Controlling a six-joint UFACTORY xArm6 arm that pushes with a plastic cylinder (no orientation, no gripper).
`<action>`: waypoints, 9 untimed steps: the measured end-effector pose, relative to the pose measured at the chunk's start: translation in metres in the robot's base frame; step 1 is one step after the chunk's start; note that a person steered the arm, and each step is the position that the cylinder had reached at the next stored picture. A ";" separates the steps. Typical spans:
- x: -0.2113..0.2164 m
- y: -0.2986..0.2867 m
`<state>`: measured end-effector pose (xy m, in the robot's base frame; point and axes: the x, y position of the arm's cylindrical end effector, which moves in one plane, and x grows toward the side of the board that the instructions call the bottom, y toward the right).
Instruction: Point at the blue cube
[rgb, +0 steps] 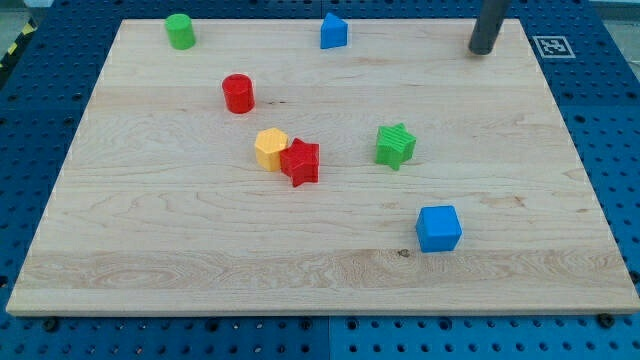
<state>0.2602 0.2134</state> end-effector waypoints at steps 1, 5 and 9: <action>-0.011 -0.019; 0.022 -0.025; 0.037 -0.029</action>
<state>0.2973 0.1847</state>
